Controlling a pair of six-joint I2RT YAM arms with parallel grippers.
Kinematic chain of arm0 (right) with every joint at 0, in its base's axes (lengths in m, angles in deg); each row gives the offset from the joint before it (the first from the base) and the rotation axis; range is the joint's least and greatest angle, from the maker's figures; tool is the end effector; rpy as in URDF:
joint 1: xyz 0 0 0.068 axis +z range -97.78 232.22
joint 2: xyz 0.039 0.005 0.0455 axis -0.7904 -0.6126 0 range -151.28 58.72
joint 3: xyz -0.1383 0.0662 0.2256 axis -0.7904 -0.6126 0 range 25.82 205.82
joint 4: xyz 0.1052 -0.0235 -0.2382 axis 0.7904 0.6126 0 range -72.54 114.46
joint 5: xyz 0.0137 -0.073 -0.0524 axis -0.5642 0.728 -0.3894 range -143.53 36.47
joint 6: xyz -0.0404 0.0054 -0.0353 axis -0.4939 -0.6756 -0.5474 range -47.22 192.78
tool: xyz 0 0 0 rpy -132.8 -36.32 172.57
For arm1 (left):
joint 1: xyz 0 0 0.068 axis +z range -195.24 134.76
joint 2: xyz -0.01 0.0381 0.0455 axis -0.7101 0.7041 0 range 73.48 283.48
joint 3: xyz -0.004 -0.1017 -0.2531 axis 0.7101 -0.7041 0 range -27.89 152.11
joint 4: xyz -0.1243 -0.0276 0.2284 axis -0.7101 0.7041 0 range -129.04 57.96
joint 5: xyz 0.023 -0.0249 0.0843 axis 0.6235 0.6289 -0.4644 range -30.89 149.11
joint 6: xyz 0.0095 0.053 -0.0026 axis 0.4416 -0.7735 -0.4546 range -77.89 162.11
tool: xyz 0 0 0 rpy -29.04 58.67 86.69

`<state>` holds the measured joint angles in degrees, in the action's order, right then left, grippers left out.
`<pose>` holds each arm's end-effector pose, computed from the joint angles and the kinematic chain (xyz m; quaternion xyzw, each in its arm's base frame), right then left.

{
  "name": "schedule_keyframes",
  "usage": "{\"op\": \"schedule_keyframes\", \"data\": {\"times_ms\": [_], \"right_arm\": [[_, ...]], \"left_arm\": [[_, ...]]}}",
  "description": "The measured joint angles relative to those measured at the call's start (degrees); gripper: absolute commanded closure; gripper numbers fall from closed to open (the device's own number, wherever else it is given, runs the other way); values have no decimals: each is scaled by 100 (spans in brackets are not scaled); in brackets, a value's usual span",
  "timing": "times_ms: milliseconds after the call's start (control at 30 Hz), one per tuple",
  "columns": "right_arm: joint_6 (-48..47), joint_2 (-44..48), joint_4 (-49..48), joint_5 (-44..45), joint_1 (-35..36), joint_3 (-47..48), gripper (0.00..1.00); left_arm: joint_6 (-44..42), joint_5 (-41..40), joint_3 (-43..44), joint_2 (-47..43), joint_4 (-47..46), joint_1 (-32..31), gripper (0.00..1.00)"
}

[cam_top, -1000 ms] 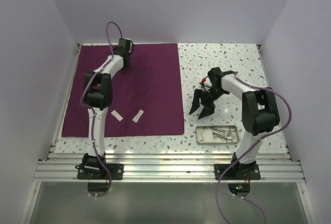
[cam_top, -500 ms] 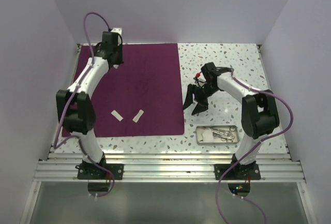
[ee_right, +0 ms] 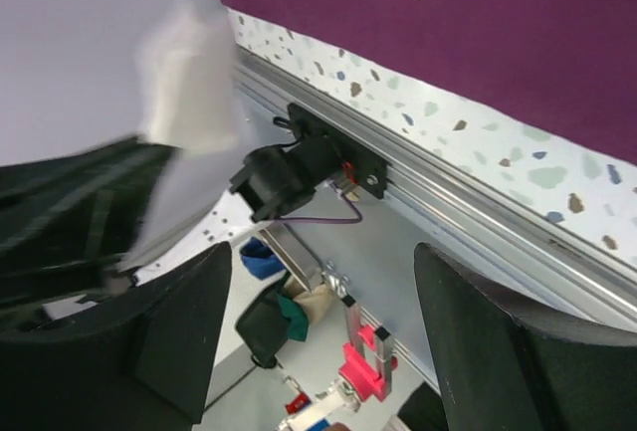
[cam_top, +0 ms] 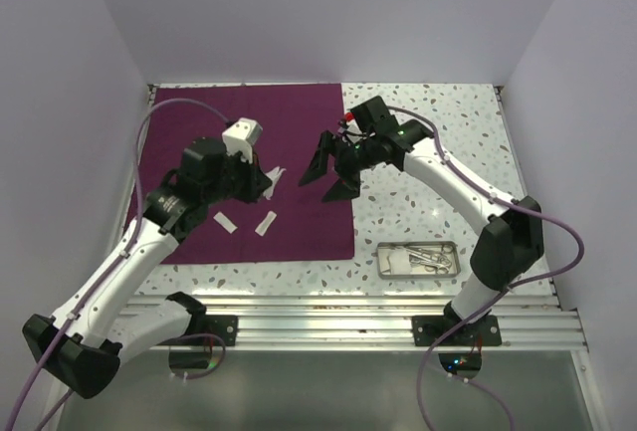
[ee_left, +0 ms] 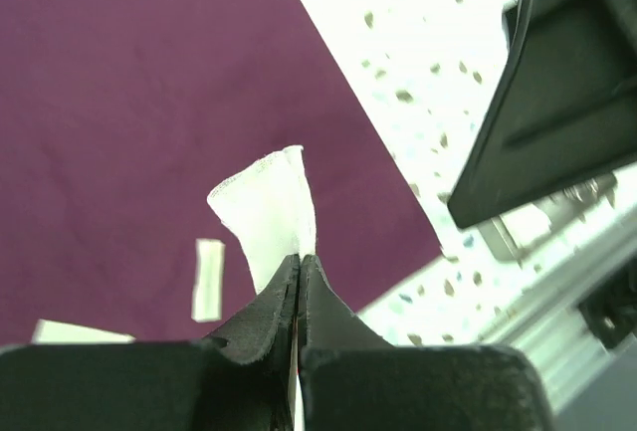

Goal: Prepare the surgical pack

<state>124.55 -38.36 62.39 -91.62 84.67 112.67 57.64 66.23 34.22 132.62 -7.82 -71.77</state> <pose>0.2941 0.2131 0.3072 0.0551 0.9055 0.4207 0.0012 0.1971 -0.1032 0.3610 0.1138 0.8497 -0.2335 0.4589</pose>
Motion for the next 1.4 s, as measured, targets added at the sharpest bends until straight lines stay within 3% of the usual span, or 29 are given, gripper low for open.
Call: {"op": "schedule_keyframes", "data": {"times_ms": [300,867,1267,1367,1400], "right_arm": [[1290,256,-28,752,503,278,28],[2208,-184,90,1521,1110,518,36],[2662,-317,22,1617,1368,503,62],[2778,-317,-76,1613,1373,420,75],[2809,-317,-114,1613,1373,374,86]], "left_arm": [[496,328,-664,-428,-33,-555,100],[417,560,-750,-614,-28,-841,100],[33,616,-754,-560,-22,-892,100],[-42,629,-754,-498,-24,-918,100],[-72,640,-754,-472,-24,-920,100]]}}
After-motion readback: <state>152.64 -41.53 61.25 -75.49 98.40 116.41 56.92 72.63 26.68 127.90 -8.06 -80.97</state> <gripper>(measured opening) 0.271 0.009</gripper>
